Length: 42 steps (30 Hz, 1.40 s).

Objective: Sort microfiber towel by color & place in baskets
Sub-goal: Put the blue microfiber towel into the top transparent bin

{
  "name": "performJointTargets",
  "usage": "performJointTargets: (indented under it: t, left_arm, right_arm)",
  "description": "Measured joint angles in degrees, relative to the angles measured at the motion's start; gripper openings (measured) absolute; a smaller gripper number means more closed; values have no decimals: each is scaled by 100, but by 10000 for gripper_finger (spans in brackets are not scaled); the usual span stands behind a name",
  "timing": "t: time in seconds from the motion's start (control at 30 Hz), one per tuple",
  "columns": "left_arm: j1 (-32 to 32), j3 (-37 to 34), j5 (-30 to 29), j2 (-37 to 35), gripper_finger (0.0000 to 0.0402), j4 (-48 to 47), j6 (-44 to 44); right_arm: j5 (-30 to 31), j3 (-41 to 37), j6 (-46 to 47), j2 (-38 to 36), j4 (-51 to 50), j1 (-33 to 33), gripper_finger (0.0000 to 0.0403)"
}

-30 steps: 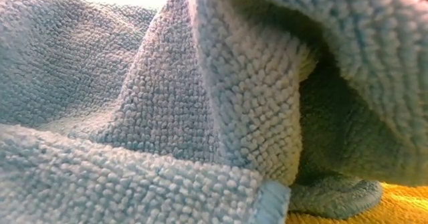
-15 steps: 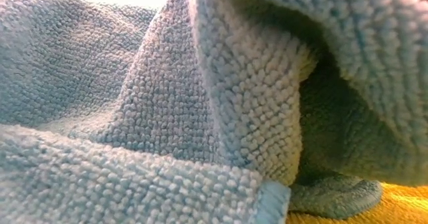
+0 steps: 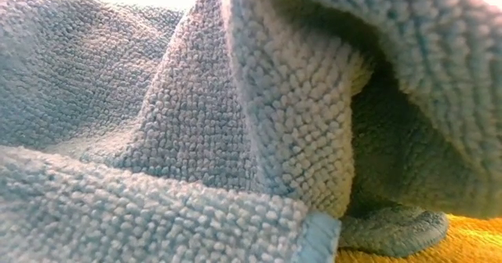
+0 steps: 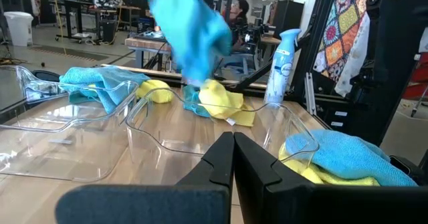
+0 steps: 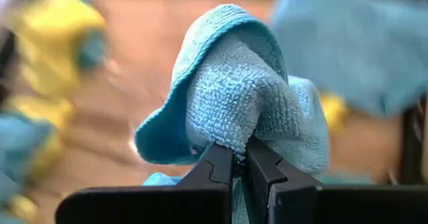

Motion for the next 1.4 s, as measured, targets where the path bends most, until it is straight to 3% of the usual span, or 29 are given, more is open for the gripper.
performJointTargets:
  t: [0.1, 0.2, 0.33, 0.5, 0.7, 0.9, 1.4]
  left_arm:
    - [0, -1, 0, 0, 0, 0, 1]
    - [-1, -1, 0, -1, 0, 0, 1]
    - [-1, -1, 0, -2, 0, 0, 0]
    - [2, -1, 0, 0, 0, 0, 1]
    - [0, 0, 0, 0, 0, 0, 0]
    - [2, 0, 0, 0, 0, -2, 0]
    - [2, 1, 0, 0, 0, -2, 1]
  right_arm:
    - [513, 401, -930, 13, 508, -384, 2]
    - [607, 591, -2240, 10, 1459, -952, 1]
    - [116, 592, -3919, 137, 2960, -1815, 1]
    - [-868, 592, -5008, 755, 3976, -2758, 1]
    - [-1947, 587, -5467, 1836, 4495, -3423, 0]
    - [-2565, 587, -5630, 2813, 4478, -3597, 0]
    - [-3057, 587, -5975, 4318, 4660, -3721, 7]
